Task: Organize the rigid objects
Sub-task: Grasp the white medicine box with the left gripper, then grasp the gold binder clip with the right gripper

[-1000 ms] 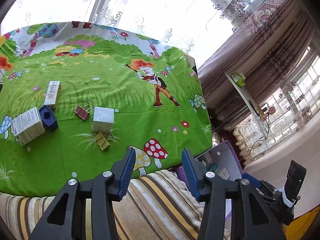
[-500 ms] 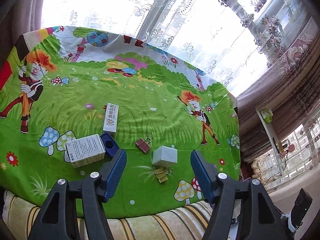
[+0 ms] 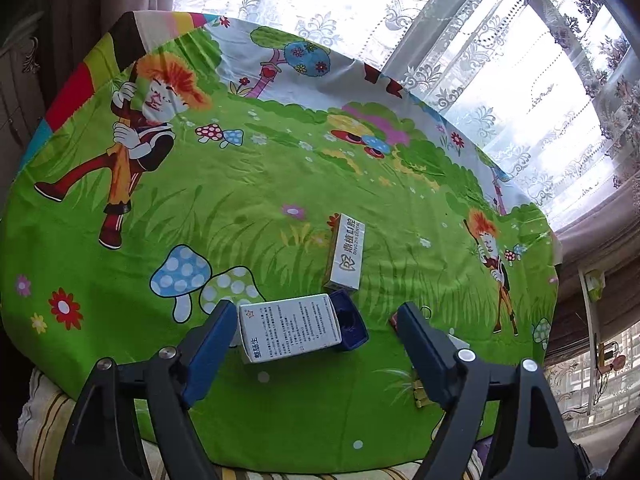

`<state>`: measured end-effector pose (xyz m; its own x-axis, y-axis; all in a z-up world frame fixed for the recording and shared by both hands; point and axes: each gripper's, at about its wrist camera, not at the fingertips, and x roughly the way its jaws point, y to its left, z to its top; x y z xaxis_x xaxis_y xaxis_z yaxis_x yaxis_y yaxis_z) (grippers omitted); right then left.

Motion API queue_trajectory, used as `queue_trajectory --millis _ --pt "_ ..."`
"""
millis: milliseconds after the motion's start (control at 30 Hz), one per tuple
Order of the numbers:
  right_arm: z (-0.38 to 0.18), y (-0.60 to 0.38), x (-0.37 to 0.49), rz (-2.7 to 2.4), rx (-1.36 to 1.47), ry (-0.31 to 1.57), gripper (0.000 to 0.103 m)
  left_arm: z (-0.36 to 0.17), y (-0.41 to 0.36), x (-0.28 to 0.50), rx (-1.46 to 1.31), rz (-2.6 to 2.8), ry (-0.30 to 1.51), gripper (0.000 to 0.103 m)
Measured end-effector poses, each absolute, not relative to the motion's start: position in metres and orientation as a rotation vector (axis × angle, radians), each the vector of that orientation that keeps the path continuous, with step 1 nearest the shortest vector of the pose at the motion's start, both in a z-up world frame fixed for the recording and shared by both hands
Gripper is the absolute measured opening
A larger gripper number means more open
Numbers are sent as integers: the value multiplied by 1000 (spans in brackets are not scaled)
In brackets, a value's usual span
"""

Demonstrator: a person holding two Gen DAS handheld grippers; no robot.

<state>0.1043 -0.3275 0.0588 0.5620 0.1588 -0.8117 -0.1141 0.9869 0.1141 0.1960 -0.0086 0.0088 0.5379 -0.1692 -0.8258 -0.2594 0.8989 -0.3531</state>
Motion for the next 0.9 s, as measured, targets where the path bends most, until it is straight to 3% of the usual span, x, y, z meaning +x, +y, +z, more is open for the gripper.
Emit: queue_trajectory --millis 300,667,767,900 --pt "26 -277 135 217 -54 1026 69 -32 -10 212 -458 140 1144 85" --pt "-15 -236 158 274 -129 1071 69 -49 -17 221 -425 151 1178 87" --pt "-25 -230 164 282 -156 1108 69 -55 -12 221 -442 150 1189 78" --pt "-31 -226 172 281 -165 1131 68 -49 -5 213 -454 149 1157 78"
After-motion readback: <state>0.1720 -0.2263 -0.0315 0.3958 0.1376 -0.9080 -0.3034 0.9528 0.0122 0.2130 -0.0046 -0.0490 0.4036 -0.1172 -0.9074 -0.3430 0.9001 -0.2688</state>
